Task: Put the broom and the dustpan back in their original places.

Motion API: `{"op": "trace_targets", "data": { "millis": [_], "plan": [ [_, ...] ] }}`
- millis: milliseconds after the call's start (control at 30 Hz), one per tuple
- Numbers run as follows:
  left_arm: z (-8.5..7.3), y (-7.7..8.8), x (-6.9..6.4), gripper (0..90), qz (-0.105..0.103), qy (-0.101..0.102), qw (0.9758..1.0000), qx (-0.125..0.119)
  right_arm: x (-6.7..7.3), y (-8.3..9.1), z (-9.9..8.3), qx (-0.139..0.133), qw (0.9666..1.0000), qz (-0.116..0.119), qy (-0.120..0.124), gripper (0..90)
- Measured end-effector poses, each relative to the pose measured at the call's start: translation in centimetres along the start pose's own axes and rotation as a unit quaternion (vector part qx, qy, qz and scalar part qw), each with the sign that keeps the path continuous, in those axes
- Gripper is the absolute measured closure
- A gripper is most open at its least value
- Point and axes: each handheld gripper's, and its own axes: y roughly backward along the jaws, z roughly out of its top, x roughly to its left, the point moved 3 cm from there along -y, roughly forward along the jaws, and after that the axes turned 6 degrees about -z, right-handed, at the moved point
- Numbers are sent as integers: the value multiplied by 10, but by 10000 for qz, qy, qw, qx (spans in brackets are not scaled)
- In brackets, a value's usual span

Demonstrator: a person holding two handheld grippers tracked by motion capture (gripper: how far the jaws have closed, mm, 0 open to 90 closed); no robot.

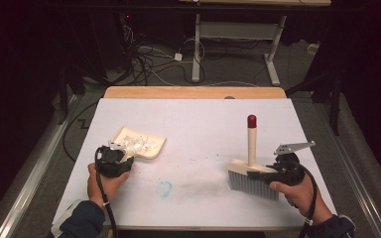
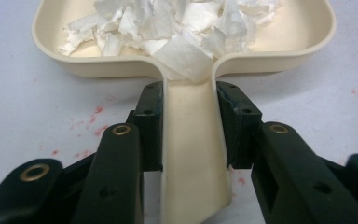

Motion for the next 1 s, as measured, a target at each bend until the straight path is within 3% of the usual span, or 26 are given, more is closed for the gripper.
{"op": "trace_targets", "data": {
  "millis": [267,400,567,633,700,767,867,933,1000],
  "plan": [
    [-2,-1,-19,549,-444,-21,9990,-44,-20,-17,12,164,9999,-16,-47,643],
    [-1,0,-26,529,-389,-266,9989,-52,-30,-22,16,237,9997,-37,-74,622],
    [-1,1,-21,506,-429,-274,9987,-103,-45,-29,20,165,9994,135,-275,576],
    [-1,6,-22,490,-312,-470,9982,-214,-51,-29,22,123,9990,212,-371,555],
    [-1,14,-27,464,-303,-745,9959,-418,-57,-29,24,54,9989,228,-408,507],
    [-1,21,-33,435,-337,-1019,9928,-532,-65,-29,27,-80,9989,16,-470,494],
    [-3,30,-40,424,-400,-1270,9885,-712,-82,-31,30,18,9981,-361,-504,522],
    [-6,34,-41,387,-434,-1308,9877,-739,-94,-37,30,94,9969,-615,-481,533],
    [-11,36,-41,385,-435,-1366,9871,-706,-103,-43,29,84,9942,-888,-606,573]
  ]
}}
